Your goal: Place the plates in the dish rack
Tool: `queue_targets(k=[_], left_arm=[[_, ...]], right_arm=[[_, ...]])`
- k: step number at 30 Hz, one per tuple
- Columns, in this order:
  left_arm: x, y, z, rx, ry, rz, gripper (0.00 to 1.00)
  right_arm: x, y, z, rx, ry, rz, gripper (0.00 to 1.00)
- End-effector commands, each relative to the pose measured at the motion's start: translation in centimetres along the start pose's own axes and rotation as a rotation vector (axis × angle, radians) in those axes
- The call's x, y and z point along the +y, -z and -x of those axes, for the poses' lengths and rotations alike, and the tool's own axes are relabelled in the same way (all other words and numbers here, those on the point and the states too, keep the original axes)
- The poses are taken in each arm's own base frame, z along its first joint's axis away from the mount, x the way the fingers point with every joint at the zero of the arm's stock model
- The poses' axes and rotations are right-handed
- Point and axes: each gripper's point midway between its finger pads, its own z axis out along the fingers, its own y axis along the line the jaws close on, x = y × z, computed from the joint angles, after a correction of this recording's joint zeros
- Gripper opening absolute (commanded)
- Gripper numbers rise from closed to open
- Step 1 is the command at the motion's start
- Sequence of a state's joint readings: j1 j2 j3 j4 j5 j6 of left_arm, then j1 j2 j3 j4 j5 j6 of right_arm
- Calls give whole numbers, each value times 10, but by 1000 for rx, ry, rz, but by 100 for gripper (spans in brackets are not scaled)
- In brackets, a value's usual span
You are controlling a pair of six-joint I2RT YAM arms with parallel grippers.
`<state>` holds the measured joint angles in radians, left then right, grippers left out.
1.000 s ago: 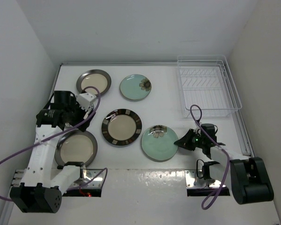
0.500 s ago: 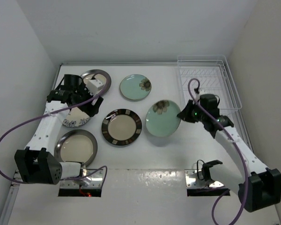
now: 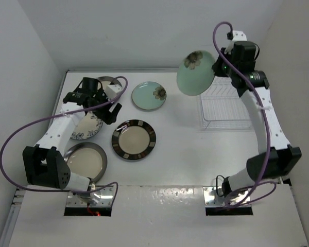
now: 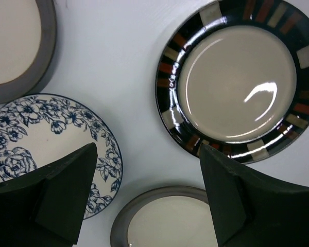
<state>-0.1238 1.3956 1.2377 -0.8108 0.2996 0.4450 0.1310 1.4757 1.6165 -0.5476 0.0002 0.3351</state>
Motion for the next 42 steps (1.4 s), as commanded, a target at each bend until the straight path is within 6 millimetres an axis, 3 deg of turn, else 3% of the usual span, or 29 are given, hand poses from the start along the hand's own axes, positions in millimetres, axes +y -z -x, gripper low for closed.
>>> queue_targets(k=[1,5,10,14,16,24,35,40,42], left_arm=[[12,6,28,-66,6,36,85],[23,-3,31,-40,30,54,85],[26,-18,25,7,44,39,85],[29,-27,17,35,69,30,85],[30,-28,19,25,77,17,85],[33,-34,13,45,91,11,85],[32,-39,12,57,97,-6,85],[33,-39,11,63,97,3,85],[33,-41,9,70,100,-1,85]], right_arm=[[-47,-10,86,-254,93,-193,0],[-74,-30,112,-354,209,-319,0],[-94,-51,113,-370,354,-386,0],[-98,-63,117,-383,391,-392,0],[-100,-72,109,-357,421,-408,0],[-109,-85,112,-376,496,-467,0],[-125,-139,49,-255,440,-466,0],[-110,-145,32,-238,447,-440,0],[-114,-144,19,-214,471,-502,0]])
